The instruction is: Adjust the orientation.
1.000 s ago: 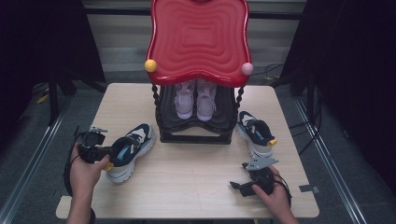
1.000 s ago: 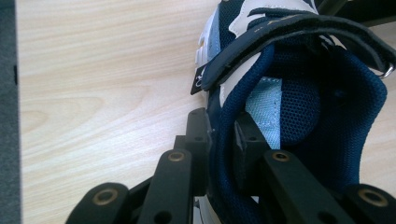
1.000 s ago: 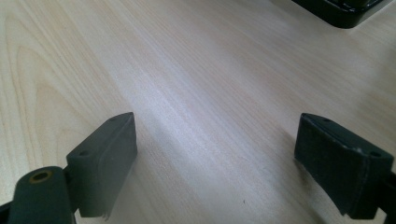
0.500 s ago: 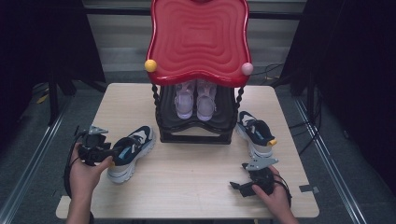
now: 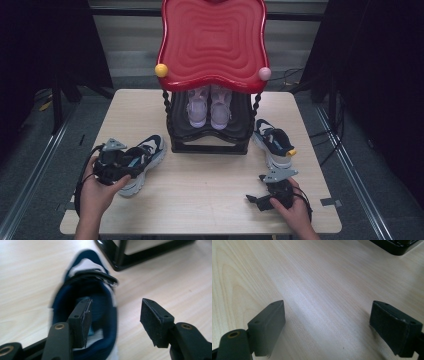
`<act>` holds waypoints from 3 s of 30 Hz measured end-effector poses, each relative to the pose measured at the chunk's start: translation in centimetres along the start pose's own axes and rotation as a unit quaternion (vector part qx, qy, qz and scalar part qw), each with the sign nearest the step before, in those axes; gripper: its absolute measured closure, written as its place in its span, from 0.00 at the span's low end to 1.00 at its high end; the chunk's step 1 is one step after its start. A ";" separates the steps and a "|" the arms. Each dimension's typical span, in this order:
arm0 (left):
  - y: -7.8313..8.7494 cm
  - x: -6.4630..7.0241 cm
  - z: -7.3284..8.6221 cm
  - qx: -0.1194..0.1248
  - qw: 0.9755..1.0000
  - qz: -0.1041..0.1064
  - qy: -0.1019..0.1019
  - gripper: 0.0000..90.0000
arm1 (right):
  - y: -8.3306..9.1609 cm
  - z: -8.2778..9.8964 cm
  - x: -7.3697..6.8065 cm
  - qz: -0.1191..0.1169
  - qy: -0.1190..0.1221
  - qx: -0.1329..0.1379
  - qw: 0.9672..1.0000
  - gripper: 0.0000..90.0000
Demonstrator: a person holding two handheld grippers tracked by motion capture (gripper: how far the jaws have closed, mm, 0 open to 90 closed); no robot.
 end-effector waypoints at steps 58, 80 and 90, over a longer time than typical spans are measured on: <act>-2.2 -0.2 -2.5 -0.020 0.999 -0.039 -0.015 0.42 | 0.0 0.0 -0.1 -0.004 0.001 0.000 1.000 0.14; -3.0 1.0 -2.8 -0.037 0.999 -0.029 -0.021 0.85 | 0.0 0.0 -0.1 -0.004 0.001 0.000 1.000 0.14; -3.6 2.2 -3.5 -0.027 1.000 -0.001 -0.012 0.86 | 0.0 0.0 -0.1 -0.004 0.002 0.000 1.000 0.14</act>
Point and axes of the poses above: each handheld gripper's, and its own axes: y roughly backward along the jaws, z roughly out of its underside, x roughly to its right, the point moved 2 cm from there along -y, roughly forward along the jaws, and after that the axes turned 2 degrees about y, right-handed, at the moved point
